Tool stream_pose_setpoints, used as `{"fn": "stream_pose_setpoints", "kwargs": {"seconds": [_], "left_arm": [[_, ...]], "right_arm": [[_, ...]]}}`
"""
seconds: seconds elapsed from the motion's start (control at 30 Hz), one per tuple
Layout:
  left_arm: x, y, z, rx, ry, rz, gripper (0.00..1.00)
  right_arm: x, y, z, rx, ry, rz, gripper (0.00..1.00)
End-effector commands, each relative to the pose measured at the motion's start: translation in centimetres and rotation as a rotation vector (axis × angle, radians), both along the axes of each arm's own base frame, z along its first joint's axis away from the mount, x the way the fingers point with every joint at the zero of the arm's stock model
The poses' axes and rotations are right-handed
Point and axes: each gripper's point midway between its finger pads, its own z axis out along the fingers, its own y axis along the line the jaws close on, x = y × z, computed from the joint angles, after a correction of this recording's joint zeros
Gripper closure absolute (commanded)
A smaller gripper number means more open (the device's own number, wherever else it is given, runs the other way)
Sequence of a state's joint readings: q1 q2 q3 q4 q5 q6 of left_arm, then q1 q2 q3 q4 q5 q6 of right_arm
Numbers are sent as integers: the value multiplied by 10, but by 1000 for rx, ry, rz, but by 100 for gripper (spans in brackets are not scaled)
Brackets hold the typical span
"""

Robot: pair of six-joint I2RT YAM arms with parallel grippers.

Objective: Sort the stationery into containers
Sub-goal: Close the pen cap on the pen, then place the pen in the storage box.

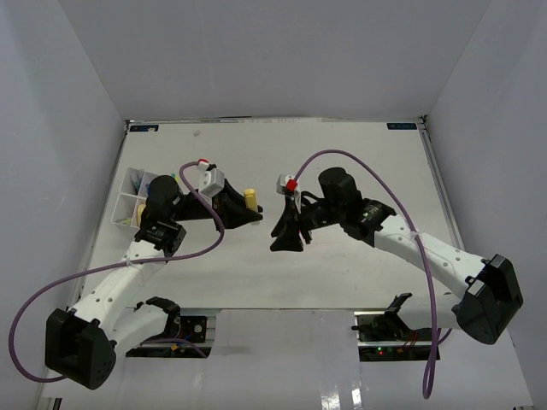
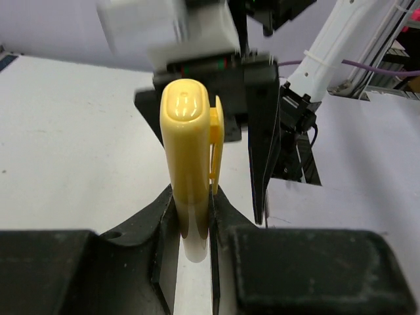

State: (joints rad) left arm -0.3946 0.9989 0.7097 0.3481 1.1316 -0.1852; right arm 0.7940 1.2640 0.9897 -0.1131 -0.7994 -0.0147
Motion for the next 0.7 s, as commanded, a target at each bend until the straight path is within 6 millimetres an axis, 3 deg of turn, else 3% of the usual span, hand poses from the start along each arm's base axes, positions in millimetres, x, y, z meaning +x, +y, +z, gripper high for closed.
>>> {"fn": "stream_pose_setpoints", "kwargs": {"seconds": [0.0, 0.13, 0.37, 0.57, 0.67], "left_arm": [[0, 2, 47, -82, -135, 36, 100], [6, 6, 57, -106, -152, 111, 100], [21, 14, 48, -71, -93, 239, 100], [35, 24, 36, -40, 21, 370, 100], [37, 28, 28, -22, 37, 406, 100]], "right_arm": [[-8, -11, -1, 0, -18, -2, 45], [-4, -15, 2, 19, -57, -56, 45], [5, -25, 16, 80, -151, -157, 40], [13, -31, 50, 230, -238, -256, 35], [24, -36, 70, 319, -282, -347, 28]]}}
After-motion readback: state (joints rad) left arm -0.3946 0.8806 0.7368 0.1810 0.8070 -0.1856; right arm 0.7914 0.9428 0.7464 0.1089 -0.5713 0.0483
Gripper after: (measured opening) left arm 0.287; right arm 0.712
